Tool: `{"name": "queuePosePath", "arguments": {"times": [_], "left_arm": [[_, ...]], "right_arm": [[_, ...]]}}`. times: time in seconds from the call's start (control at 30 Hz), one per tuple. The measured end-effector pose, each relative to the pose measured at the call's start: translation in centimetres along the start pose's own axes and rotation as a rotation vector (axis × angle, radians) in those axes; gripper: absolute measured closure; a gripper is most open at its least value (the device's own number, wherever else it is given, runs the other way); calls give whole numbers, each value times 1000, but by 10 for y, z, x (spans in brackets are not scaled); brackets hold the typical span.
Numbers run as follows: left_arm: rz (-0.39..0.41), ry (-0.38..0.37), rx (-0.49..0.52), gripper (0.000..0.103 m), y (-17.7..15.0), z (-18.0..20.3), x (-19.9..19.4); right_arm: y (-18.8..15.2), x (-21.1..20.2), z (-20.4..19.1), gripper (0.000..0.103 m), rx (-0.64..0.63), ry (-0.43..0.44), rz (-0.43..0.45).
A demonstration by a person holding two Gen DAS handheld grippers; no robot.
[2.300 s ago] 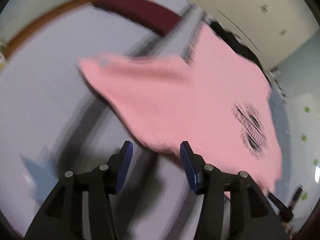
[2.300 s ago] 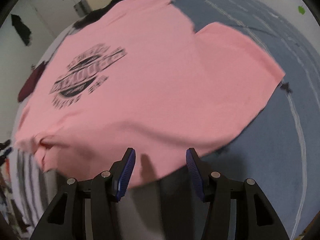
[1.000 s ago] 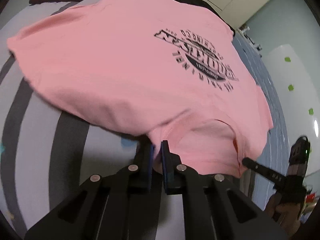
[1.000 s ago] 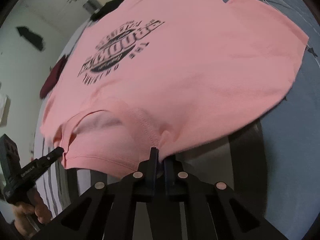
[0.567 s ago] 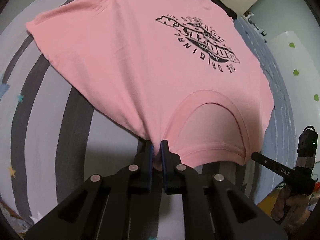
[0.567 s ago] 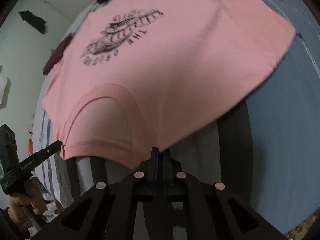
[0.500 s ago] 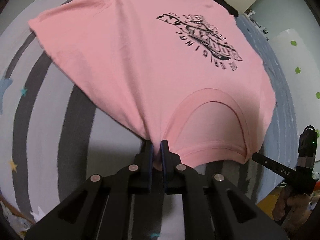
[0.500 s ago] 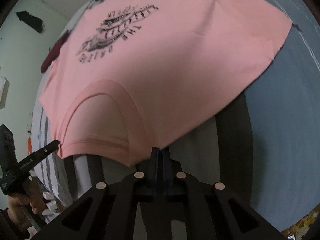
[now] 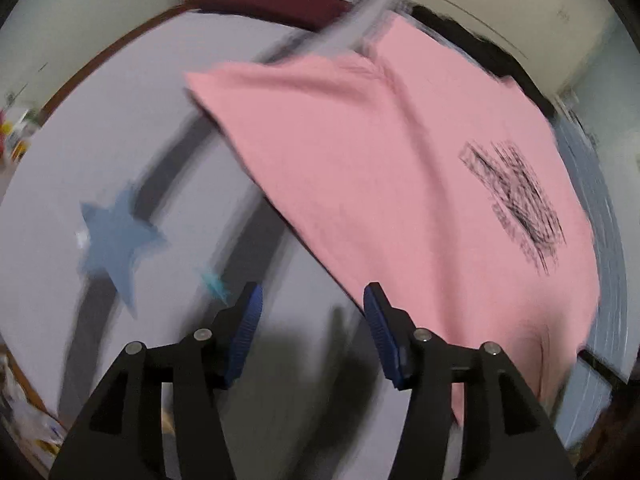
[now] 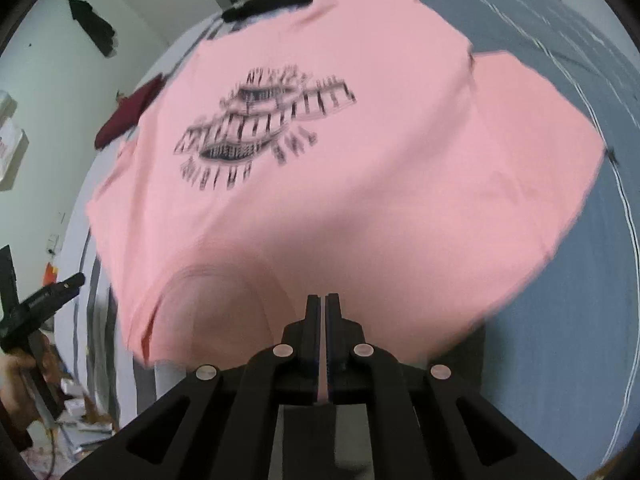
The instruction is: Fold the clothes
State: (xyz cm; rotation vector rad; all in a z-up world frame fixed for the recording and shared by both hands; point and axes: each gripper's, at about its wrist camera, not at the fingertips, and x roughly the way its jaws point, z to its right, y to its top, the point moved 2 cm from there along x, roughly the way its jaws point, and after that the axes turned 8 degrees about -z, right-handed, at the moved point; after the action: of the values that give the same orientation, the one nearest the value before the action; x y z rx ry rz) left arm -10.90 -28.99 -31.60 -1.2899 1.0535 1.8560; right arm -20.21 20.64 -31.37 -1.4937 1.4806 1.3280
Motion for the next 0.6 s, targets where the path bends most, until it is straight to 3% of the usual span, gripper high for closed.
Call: {"name": "queuePosePath", "arguments": {"times": [0.1,0.27,0.4,0.5,0.53,0.57,0.6], "left_arm": [[43,16,-68,53,54,-40,12],[14,-30,-175,48,113,-84,41],[15,-111,-112,43,138,-75,55],[-10,19,-12,40,149,-66,74],[-13,12,-14,40,152,-67,77],[-10,-4,-20,45,154,-69,80],[0,-18,-6,82,156,-69,79]], "right_arm": [[37,18,-17,99,-1,-8,34],[78,48,-42,97,-6,-35,65],[88,53,-48,97,35,-54,85],[90,54,-50,96,77,-79,110],[90,55,-51,96,94,-86,116],[90,56,-51,96,107,-90,119],[90,57,-52,96,119,-91,119]]}}
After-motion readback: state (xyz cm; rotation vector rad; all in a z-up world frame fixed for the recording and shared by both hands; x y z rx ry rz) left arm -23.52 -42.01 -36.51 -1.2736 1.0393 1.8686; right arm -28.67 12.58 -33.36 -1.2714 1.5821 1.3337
